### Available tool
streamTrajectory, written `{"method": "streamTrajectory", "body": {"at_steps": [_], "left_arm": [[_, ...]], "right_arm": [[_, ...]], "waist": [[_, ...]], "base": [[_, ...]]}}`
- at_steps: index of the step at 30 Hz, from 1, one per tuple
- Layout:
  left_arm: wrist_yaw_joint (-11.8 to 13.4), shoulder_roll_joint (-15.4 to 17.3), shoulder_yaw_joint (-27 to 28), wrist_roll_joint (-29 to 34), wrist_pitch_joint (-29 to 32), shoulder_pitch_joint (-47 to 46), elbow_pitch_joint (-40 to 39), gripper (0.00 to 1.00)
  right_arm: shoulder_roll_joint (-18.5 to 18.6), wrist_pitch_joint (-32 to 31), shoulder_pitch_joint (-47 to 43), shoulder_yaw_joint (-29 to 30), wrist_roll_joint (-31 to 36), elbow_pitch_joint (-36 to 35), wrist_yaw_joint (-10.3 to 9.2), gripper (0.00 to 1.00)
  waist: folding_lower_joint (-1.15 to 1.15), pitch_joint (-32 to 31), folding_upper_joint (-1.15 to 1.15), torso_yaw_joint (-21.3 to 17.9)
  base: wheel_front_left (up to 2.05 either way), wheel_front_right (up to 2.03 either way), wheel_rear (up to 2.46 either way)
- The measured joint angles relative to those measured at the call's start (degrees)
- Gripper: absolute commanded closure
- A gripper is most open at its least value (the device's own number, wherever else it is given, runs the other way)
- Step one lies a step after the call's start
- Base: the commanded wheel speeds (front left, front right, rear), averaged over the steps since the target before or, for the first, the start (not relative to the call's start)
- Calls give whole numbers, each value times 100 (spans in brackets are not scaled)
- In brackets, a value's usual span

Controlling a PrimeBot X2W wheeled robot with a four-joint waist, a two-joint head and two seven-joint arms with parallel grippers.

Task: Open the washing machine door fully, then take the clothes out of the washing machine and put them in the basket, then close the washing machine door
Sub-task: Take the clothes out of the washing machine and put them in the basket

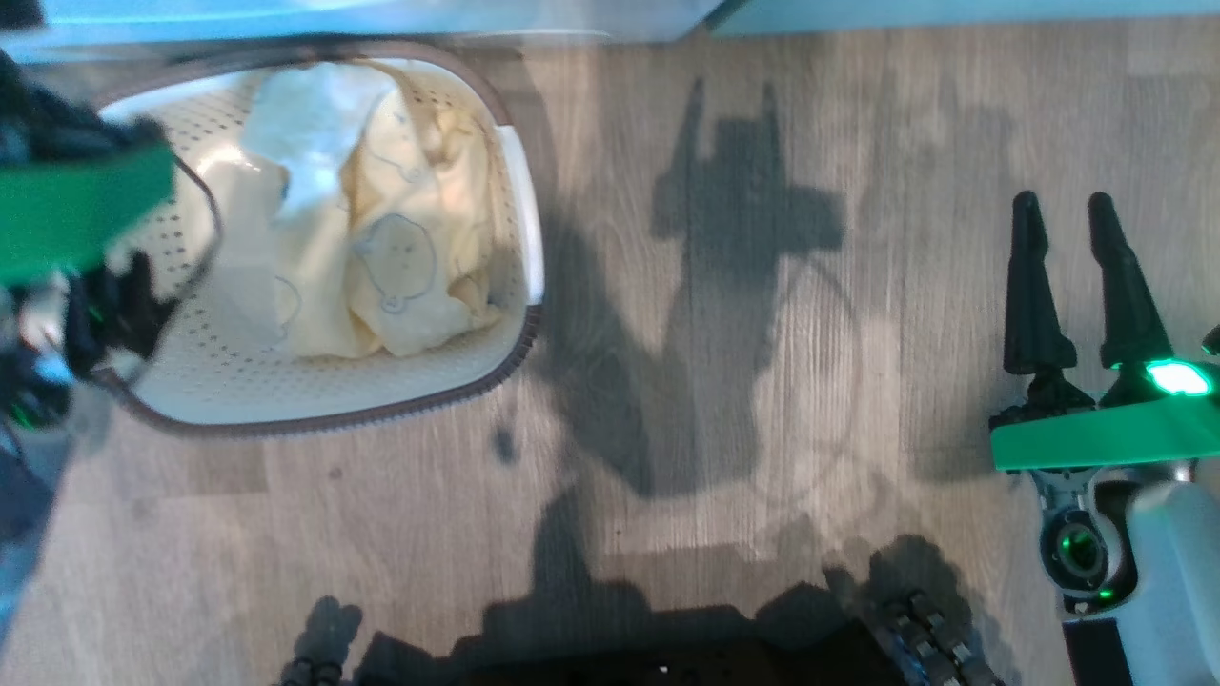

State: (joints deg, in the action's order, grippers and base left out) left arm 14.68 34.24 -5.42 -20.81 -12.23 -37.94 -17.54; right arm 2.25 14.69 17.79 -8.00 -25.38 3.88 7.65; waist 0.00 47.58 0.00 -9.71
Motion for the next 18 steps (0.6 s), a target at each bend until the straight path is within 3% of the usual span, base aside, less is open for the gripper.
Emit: {"method": "streamTrajectory", "body": {"at_steps": [9,18], "left_arm": [[170,-705,-60,115,-243,1163,-495,100],[-427,-1867,-18,799,-248,1794,-1098,100]], "right_arm": [[5,0,-237,417,415,1,0,0],[9,0,-656,827,856,-57,0,0]], "waist": [[0,-529,0,326],[0,-1370,0,765]], "base": [[0,0,0],[0,0,0]]}}
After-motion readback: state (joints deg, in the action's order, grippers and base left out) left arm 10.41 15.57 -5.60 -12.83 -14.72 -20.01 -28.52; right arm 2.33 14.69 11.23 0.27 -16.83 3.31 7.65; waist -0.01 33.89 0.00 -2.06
